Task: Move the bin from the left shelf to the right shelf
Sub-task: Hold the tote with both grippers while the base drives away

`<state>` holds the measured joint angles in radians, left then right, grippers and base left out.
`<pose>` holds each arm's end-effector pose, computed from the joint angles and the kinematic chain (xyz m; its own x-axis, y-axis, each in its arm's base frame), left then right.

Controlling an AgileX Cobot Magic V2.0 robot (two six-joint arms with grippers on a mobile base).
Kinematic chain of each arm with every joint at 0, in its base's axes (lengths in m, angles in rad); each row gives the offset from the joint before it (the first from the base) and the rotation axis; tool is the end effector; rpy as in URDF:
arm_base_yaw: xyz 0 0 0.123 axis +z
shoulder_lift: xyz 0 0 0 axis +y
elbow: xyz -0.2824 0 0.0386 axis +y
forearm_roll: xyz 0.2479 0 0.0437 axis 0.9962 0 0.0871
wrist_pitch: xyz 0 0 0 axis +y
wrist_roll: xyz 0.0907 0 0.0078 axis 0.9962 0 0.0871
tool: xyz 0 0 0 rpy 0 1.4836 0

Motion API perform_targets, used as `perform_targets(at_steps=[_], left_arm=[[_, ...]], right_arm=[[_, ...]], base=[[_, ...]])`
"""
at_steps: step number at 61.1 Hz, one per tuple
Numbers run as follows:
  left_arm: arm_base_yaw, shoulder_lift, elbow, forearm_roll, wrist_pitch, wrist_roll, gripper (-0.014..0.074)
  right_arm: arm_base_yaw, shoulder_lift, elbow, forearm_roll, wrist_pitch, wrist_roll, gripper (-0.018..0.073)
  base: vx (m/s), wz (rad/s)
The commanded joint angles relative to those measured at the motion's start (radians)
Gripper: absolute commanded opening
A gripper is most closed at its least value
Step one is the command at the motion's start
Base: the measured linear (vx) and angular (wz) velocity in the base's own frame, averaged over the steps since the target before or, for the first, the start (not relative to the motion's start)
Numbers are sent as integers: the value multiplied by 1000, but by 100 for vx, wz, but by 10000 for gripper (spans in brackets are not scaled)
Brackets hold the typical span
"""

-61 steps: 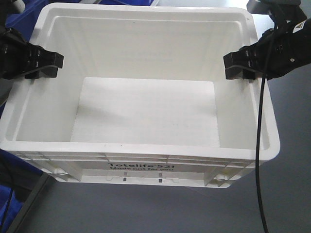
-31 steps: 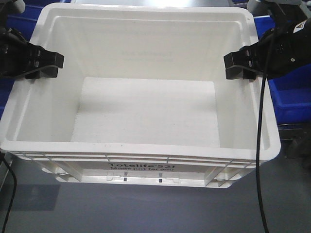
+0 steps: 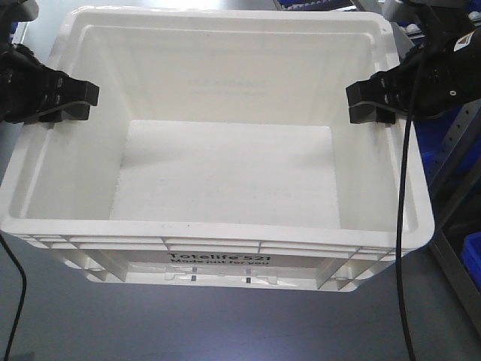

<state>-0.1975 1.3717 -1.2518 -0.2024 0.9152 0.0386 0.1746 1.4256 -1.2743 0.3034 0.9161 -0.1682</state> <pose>0.2780 -0.0704 0.3487 -0.8123 0.0762 -0.5783 0.2173 0.9596 -0.1787 0.2915 0.0733 0.3415 -0.8113 -0.1232 -0.5715 -0.2868 0.9357 0.2054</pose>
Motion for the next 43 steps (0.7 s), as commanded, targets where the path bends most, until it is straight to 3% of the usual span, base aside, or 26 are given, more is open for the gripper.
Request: perform_targets(at_steps=[1,43], left_arm=[[-5,-49,-45,-16,-100,27,-8],[-5,-49,-45,-16,-100,27,-8]], right_arm=[[-1,-46,-34,16,-58,-40,-4],[-1,-46,-34,16,-58,-40,-4]], base=[[26,-25],[33,-3]])
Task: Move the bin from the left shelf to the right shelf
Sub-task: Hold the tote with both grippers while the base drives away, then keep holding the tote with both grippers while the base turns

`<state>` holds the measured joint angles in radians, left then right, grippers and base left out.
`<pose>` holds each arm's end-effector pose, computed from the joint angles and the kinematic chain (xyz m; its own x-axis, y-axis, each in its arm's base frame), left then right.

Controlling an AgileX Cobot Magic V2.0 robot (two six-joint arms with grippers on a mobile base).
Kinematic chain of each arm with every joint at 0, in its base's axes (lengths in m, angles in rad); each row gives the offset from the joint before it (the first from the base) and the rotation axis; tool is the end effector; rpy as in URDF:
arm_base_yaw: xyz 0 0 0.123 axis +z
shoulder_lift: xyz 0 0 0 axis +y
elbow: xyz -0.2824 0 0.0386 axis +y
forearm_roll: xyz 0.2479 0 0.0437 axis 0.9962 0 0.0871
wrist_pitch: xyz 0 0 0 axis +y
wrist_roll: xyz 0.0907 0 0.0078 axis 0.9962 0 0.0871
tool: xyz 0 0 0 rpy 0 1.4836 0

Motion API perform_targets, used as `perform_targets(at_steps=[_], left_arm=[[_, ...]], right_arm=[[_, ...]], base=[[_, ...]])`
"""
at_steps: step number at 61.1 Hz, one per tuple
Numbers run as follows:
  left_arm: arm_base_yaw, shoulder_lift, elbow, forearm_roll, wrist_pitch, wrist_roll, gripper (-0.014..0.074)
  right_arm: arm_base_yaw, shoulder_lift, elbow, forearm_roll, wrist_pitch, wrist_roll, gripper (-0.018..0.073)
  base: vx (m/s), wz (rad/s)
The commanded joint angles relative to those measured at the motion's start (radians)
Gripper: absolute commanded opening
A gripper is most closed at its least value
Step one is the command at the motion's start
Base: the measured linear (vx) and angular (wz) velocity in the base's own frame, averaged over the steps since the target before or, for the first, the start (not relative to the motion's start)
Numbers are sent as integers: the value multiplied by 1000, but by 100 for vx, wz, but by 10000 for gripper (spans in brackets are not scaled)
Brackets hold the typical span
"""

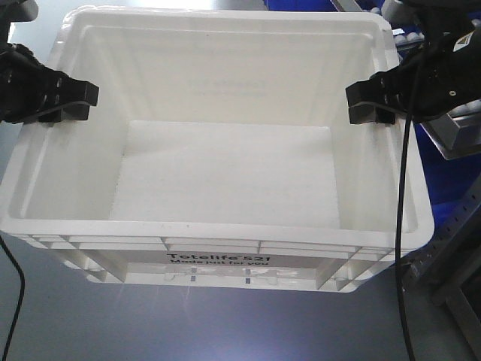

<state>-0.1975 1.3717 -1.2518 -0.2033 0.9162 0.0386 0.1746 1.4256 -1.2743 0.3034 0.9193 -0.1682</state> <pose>0.2779 -0.0705 0.3486 -0.8129 0.0759 -0.5774 0.2172 0.9594 -0.1796 0.2912 0.0734 0.3413 -0.8129 -0.1243 -0.5690 -0.2871 0.9355 0.2058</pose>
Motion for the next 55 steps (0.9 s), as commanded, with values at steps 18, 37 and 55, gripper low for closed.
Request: perform_targets(at_steps=[18,37,55], left_arm=[[-5,-49,-45,-16,-101,27,-8],[-5,-49,-45,-16,-101,27,-8],[-5,-49,-45,-15,-101,27,-8]], right_arm=[[-1,-46,-34,16,-61,-40,-4],[-1,-46,-34,16,-55,-40,-4],[-1,-46,-34,17,-54,-40,-4]], base=[[38,3],[39,-4],[40,-7]])
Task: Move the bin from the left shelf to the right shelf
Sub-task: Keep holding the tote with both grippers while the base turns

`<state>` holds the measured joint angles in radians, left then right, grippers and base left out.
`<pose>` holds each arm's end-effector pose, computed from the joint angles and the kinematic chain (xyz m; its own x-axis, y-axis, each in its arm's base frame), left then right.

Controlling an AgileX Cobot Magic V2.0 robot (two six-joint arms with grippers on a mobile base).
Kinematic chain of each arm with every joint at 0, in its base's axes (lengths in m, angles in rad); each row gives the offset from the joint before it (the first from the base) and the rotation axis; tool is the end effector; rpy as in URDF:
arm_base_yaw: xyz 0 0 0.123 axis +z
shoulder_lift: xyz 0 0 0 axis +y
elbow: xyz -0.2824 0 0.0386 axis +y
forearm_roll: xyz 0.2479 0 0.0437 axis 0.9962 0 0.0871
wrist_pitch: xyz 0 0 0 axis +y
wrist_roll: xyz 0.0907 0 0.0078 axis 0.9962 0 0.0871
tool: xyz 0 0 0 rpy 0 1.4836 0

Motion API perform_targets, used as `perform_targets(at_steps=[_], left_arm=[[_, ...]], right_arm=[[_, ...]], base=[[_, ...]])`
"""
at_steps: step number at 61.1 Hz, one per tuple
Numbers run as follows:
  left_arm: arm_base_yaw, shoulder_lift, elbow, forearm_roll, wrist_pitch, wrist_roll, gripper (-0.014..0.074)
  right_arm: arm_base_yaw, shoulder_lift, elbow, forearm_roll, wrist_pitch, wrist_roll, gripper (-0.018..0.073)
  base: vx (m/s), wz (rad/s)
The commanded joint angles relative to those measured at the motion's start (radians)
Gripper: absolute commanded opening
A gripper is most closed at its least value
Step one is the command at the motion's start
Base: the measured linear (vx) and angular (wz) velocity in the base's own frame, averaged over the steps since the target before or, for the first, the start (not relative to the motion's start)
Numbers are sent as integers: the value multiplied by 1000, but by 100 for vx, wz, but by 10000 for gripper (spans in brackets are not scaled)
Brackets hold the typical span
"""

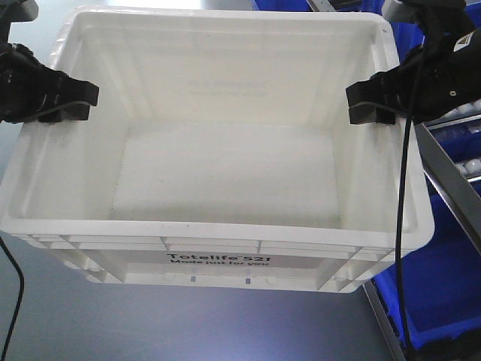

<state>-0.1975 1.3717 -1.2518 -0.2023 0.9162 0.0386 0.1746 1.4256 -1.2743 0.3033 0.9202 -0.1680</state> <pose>0.2779 -0.0704 0.3486 -0.8128 0.0765 -0.5775 0.2173 0.9596 -0.1787 0.2912 0.0734 0.3413 -0.8134 -0.1244 -0.5683 -0.2870 0.9355 0.2059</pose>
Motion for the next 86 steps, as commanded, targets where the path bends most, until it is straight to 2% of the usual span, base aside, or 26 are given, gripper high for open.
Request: perform_targets(at_steps=[1,86], left_arm=[[-5,-49,-45,-16,-101,27,-8],[-5,-50,-45,-16,-101,27,-8]], right_arm=[[-1,-46,-34,17,-54,-40,-4],[-1,-46,-34,16,-55,-40,-4]], base=[[41,-7],[45,14]])
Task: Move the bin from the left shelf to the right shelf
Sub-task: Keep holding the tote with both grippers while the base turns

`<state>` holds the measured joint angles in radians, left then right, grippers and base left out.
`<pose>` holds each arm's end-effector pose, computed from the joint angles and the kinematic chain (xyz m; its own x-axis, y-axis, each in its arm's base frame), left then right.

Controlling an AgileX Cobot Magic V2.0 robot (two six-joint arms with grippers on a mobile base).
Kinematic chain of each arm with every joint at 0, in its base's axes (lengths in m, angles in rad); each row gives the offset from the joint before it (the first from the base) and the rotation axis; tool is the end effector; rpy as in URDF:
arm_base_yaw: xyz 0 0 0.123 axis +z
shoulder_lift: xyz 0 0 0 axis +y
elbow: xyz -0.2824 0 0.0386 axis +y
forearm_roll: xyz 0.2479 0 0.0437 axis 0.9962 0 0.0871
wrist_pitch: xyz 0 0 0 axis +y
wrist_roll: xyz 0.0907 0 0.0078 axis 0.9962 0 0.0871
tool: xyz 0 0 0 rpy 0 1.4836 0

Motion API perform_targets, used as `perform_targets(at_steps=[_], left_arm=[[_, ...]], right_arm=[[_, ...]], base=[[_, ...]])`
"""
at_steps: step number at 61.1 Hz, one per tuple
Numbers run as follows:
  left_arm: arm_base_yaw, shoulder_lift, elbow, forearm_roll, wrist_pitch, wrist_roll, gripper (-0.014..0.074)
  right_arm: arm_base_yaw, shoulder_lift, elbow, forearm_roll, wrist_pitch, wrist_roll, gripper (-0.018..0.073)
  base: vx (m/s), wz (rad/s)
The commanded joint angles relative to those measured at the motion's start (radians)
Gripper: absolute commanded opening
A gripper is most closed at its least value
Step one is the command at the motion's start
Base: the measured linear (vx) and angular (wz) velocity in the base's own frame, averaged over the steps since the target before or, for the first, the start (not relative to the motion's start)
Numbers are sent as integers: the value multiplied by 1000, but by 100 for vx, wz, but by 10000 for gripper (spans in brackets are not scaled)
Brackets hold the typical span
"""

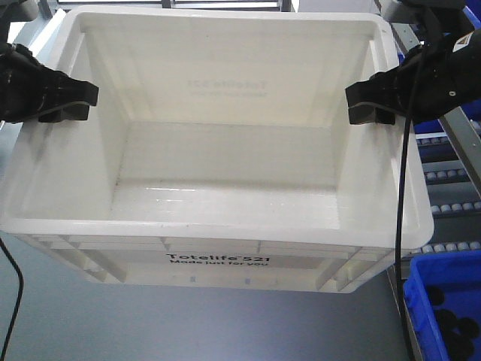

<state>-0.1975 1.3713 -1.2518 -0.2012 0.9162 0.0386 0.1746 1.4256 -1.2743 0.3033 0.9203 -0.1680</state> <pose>0.2778 -0.0703 0.3487 -0.8124 0.0771 -0.5779 0.2174 0.9598 -0.1776 0.2912 0.0734 0.3413 -0.8134 -0.1245 -0.5682 -0.2870 0.9355 0.2059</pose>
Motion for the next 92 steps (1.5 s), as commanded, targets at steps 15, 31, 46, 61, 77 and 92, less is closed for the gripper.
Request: perform_targets(at_steps=[15,31,46,61,77,92], left_arm=[[-5,-50,-45,-17,-101,27,-8],[-5,-50,-45,-17,-101,27,-8],[-5,-50,-45,-17,-101,27,-8],[-5,-49,-45,-17,-101,27,-8],[-5,-49,-45,-17,-101,27,-8],[-5,-49,-45,-17,-101,27,-8]], right_arm=[[-1,-46,-34,16,-54,-40,-4],[-1,-46,-34,16,-54,-40,-4],[-1,-46,-34,16,-54,-40,-4],[-1,-46,-34,16,-53,-40,-4],[-1,-46,-34,16,-51,-40,-4],[-1,-46,-34,16,-51,-40,-4]], base=[[48,-3],[48,-3],[48,1],[47,6],[45,14],[43,25]])
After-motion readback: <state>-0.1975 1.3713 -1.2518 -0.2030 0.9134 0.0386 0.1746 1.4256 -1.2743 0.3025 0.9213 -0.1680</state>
